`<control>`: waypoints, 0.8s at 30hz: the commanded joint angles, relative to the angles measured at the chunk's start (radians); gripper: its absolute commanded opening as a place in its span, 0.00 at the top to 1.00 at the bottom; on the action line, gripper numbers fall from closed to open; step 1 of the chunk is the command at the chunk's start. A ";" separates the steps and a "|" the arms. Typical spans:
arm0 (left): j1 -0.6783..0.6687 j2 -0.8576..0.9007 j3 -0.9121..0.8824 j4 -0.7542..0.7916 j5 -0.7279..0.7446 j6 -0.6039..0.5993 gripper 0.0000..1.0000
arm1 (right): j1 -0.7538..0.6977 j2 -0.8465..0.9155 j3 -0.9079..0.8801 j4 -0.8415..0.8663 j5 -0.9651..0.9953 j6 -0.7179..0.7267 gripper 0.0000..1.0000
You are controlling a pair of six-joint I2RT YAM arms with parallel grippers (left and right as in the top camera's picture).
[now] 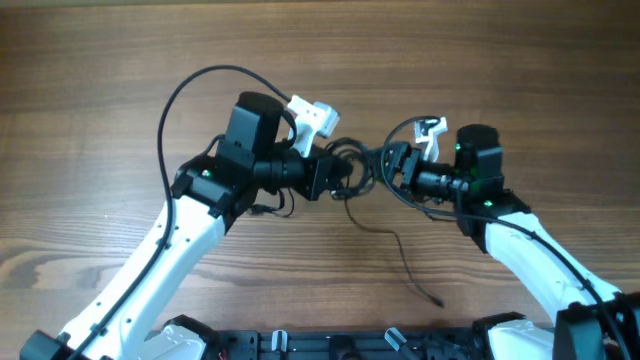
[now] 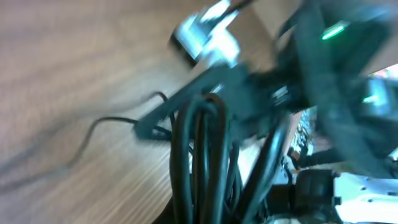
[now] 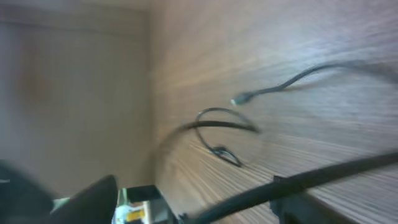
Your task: Untangle cables
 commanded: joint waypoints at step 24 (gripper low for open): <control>0.079 0.080 0.055 0.074 -0.537 -0.790 0.77 | -0.243 -0.011 0.005 -0.238 -0.053 -0.607 0.95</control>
